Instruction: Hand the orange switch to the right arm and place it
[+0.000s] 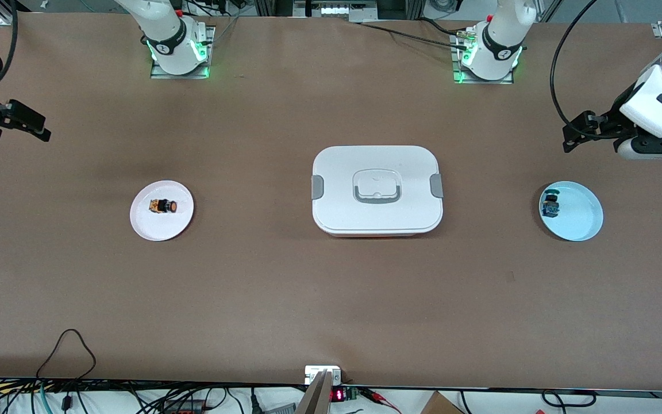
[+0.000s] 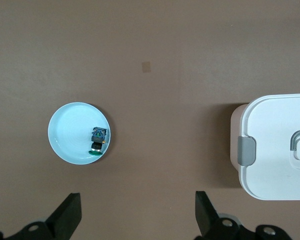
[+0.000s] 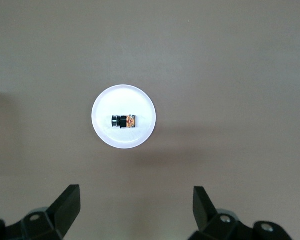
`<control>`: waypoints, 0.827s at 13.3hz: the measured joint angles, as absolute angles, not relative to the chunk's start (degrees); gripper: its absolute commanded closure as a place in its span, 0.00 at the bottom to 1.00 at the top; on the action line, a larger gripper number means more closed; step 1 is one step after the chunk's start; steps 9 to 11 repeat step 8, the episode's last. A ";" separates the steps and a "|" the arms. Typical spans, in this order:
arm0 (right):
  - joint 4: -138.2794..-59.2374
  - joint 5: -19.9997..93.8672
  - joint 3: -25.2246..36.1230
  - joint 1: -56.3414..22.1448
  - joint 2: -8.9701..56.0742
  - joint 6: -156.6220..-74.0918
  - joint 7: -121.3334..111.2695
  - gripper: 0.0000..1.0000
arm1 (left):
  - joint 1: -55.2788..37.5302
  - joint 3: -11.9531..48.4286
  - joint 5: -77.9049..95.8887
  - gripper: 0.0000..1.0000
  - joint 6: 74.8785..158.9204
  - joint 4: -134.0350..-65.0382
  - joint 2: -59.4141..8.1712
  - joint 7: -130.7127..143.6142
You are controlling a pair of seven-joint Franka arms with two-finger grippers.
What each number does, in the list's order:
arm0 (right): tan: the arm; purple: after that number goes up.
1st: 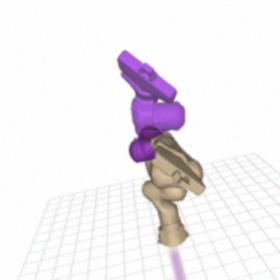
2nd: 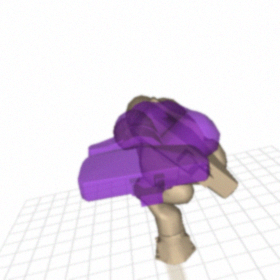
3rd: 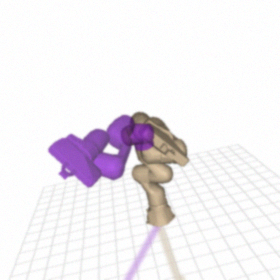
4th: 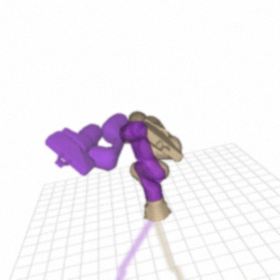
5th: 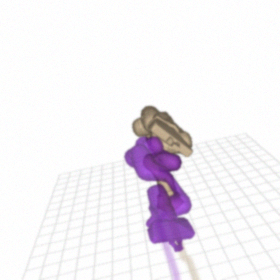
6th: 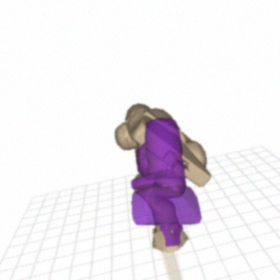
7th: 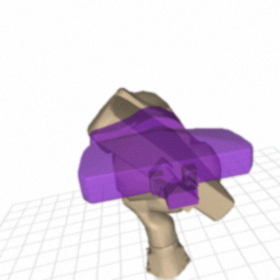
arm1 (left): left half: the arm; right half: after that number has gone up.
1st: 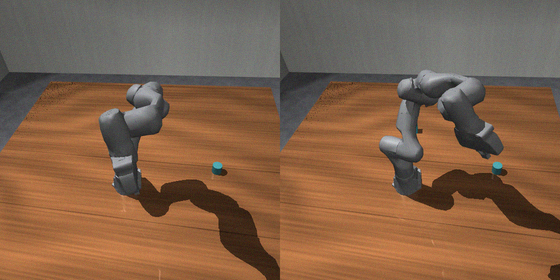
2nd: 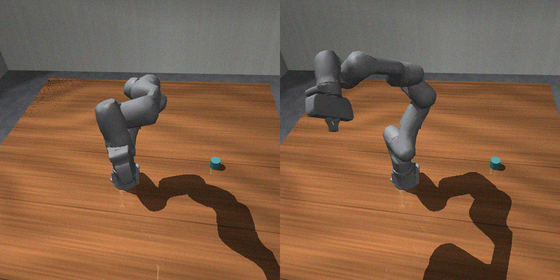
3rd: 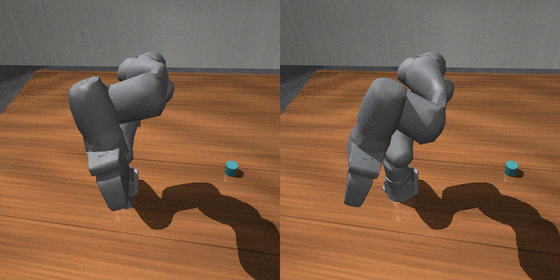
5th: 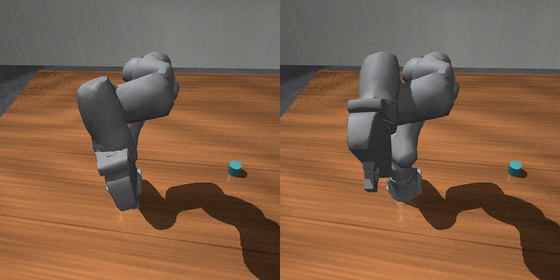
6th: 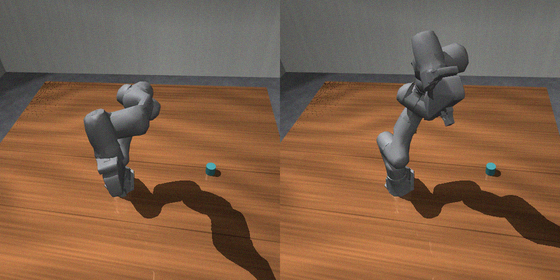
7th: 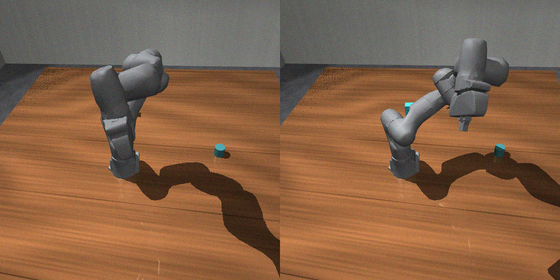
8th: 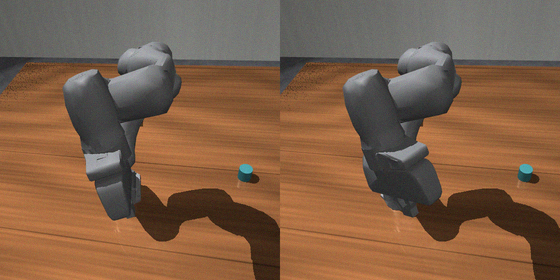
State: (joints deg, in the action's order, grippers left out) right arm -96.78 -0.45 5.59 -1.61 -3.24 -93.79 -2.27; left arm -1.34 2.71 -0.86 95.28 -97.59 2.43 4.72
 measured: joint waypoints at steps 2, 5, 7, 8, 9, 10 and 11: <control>-95.72 -0.44 5.52 -1.61 -2.71 -93.78 -2.26 0.00 | -1.34 2.71 -0.86 0.00 95.28 -97.59 2.43 4.71; -93.78 -0.40 5.49 -1.62 -0.99 -93.79 -2.26 0.00 | -1.34 2.71 -0.86 0.00 95.28 -97.59 2.43 4.71; -93.09 -0.39 5.38 -1.75 -0.25 -93.79 -2.26 0.00 | -1.34 2.71 -0.86 0.00 95.22 -97.59 2.43 4.71; -93.00 -0.39 5.31 -1.86 -0.15 -93.79 -2.26 0.00 | -1.34 2.71 -0.86 0.00 95.20 -97.59 2.43 4.71; -93.00 -0.39 5.31 -1.86 -0.15 -93.79 -2.26 0.00 | -1.34 2.71 -0.86 0.00 95.20 -97.59 2.43 4.71; -93.00 -0.39 5.31 -1.86 -0.15 -93.79 -2.26 0.00 | -1.34 2.71 -0.86 0.00 95.20 -97.59 2.43 4.71; -93.00 -0.39 5.31 -1.86 -0.15 -93.79 -2.26 0.00 | -1.34 2.71 -0.86 0.00 95.20 -97.59 2.43 4.71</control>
